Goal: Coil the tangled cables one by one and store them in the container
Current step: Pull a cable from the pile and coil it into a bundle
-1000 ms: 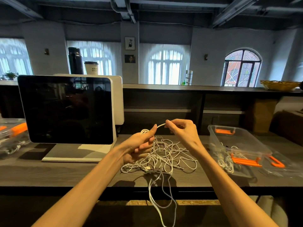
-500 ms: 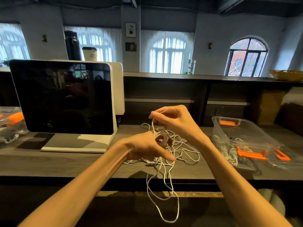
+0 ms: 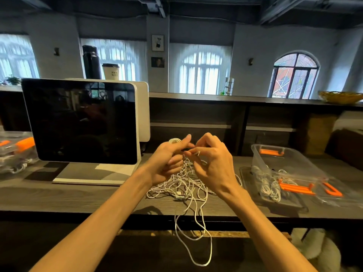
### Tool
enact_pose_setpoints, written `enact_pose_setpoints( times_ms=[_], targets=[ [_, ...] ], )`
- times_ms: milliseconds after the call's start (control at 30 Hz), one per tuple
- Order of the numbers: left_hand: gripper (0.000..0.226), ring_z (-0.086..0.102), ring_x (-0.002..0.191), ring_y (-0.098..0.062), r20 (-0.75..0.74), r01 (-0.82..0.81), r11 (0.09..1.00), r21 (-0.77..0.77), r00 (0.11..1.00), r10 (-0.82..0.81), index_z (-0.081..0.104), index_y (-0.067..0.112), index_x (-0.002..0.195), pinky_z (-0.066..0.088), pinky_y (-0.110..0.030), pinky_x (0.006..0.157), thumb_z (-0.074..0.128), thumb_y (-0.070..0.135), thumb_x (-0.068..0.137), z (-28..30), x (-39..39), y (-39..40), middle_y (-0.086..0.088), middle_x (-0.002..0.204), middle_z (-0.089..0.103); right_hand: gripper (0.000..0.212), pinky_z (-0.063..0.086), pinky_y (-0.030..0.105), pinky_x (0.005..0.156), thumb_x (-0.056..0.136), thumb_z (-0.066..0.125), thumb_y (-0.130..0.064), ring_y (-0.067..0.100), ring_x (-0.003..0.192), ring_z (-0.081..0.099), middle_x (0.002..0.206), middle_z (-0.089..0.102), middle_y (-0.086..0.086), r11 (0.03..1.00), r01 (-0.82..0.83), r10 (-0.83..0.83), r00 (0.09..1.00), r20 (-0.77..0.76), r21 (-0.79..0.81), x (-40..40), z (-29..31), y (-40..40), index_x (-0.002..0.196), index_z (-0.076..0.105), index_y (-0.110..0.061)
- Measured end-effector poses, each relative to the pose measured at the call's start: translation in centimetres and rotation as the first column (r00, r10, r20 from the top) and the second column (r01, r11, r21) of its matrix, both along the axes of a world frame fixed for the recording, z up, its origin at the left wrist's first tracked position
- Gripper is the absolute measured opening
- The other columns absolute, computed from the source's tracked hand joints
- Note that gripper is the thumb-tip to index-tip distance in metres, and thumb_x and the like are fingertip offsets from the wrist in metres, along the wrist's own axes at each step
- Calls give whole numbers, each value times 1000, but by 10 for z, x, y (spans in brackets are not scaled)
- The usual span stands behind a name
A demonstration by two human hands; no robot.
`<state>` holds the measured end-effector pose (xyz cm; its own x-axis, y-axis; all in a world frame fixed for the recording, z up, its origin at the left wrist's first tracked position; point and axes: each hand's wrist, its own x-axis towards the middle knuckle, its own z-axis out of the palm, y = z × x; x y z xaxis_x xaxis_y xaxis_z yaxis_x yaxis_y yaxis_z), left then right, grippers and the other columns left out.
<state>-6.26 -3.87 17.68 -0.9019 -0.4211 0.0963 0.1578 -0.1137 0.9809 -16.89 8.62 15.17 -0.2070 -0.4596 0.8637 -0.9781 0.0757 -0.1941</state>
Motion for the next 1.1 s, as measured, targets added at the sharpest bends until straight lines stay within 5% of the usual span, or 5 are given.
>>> enact_pose_setpoints(
  times_ms=[333, 500, 767, 967, 1100],
  targets=[
    [34, 31, 44, -8, 190, -108, 831, -546, 950, 249, 50, 15, 73, 25, -22, 44, 47, 25, 105, -12, -5, 9, 7, 49, 39, 3, 46, 30, 76, 85, 78, -19, 14, 96, 56, 107, 66, -3, 968, -113, 183, 928, -325, 222, 16, 13, 22, 84, 79, -16],
    [91, 25, 45, -10, 351, 218, 975, -31, 916, -194, 41, 13, 65, 24, -19, 39, 12, 99, 70, -11, 1, 9, -4, 57, 31, 26, 55, 21, 89, 99, 58, -35, 4, 110, 64, 132, 64, -9, 867, -401, 405, 913, 49, 296, 8, 36, 28, 103, 74, -14],
    [103, 18, 49, -7, 145, 466, 837, 286, 843, -519, 61, 8, 107, 20, -13, 42, 35, 100, 69, 0, 6, 9, -4, 71, 31, 25, 53, 40, 66, 107, 48, -34, 13, 77, 63, 89, 67, -5, 924, -268, 272, 962, 26, 272, 2, 35, 34, 105, 64, -14],
    [65, 51, 96, -27, 444, 478, 822, -311, 837, -319, 47, 29, 126, 46, -32, 79, 78, -4, 80, 9, 15, 20, -20, 126, 55, 24, 59, 29, 67, 102, 55, -30, 11, 82, 72, 92, 74, -6, 898, -313, 286, 949, 130, 310, -2, 34, 37, 107, 66, -8],
    [75, 65, 95, -16, 409, 327, 723, -609, 910, -68, 38, 32, 133, 58, -30, 83, 78, -3, 80, 11, 10, 30, -5, 128, 54, 22, 56, 33, 60, 103, 59, -29, 14, 65, 66, 70, 67, -4, 915, -329, 251, 918, 307, 235, -4, 32, 36, 91, 71, -16]
  ],
)
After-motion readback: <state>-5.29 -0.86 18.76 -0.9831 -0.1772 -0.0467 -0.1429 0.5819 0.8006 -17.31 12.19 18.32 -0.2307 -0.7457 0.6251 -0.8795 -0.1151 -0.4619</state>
